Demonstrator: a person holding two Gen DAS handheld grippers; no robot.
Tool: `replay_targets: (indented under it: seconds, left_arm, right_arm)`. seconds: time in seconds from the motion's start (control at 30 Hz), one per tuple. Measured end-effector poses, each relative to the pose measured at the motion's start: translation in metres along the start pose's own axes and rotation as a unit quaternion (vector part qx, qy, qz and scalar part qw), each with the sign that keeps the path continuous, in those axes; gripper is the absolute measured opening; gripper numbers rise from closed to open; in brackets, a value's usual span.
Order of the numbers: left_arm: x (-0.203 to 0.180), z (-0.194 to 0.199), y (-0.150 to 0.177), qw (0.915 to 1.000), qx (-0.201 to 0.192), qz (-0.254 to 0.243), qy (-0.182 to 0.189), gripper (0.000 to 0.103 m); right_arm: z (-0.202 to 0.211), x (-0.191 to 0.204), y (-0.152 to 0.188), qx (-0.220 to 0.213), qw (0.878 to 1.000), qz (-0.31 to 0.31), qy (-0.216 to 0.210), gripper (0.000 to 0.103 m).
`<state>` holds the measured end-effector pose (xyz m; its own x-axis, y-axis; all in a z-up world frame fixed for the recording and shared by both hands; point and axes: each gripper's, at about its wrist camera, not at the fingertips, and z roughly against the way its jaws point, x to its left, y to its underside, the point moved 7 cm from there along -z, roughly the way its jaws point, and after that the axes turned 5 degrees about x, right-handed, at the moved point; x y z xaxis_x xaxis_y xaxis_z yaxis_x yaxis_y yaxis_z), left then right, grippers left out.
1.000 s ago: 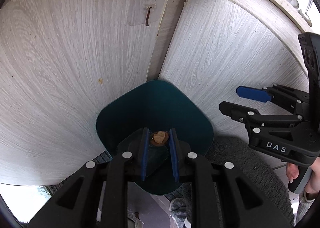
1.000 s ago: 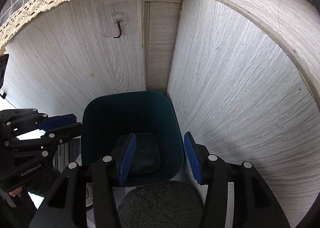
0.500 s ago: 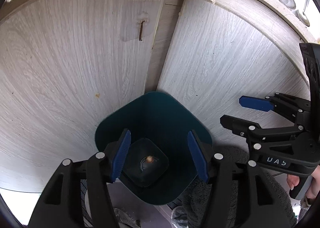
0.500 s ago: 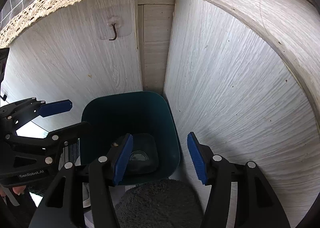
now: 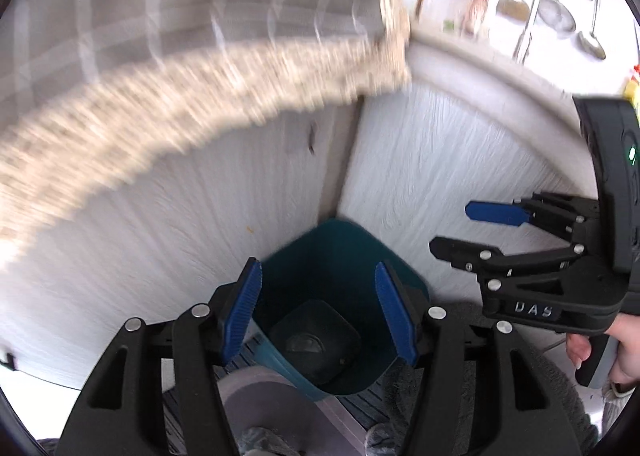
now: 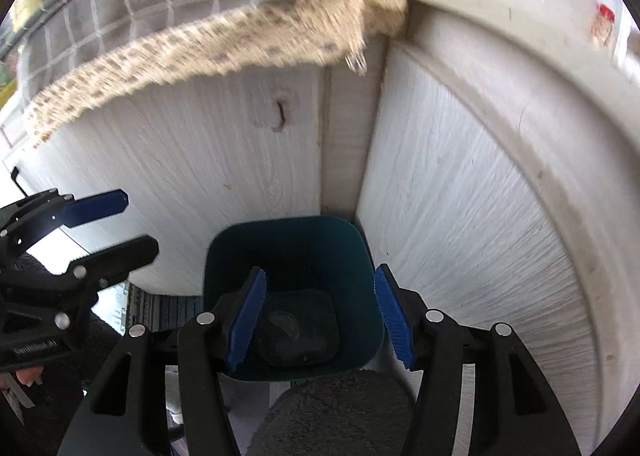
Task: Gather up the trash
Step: 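Grasp the ginger root with the left tool while the right tool returns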
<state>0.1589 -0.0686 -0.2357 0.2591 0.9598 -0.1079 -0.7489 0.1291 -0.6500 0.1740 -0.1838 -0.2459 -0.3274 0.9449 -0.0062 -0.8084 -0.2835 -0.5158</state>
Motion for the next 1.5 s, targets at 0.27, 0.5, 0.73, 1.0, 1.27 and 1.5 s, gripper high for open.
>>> replay_targets:
  seconds: [0.27, 0.5, 0.73, 1.0, 1.27, 1.5]
  left_arm:
    - [0.020, 0.098, -0.024, 0.9955, -0.082, 0.010, -0.045, 0.068]
    - [0.029, 0.172, -0.067, 0.9881, -0.137, 0.000, -0.070, 0.077]
    - [0.051, 0.209, -0.119, 0.9815, -0.167, 0.003, -0.094, 0.079]
    - [0.101, 0.184, -0.159, 0.9844, -0.145, 0.044, -0.089, 0.079]
    - [0.138, 0.137, -0.180, 0.9886, -0.102, 0.060, -0.093, 0.073]
    - [0.161, 0.102, -0.187, 0.9907, -0.072, 0.068, -0.093, 0.069]
  right_arm:
    - [0.078, 0.018, -0.034, -0.082, 0.996, 0.019, -0.018, 0.060]
    - [0.141, 0.034, -0.080, -0.148, 0.987, 0.025, -0.061, 0.065]
    - [0.177, 0.050, -0.127, -0.180, 0.977, 0.039, -0.105, 0.068]
    - [0.176, 0.058, -0.175, -0.185, 0.973, 0.057, -0.125, 0.069]
    - [0.145, 0.050, -0.210, -0.177, 0.973, 0.048, -0.141, 0.069]
    - [0.117, 0.045, -0.242, -0.166, 0.975, 0.049, -0.140, 0.069]
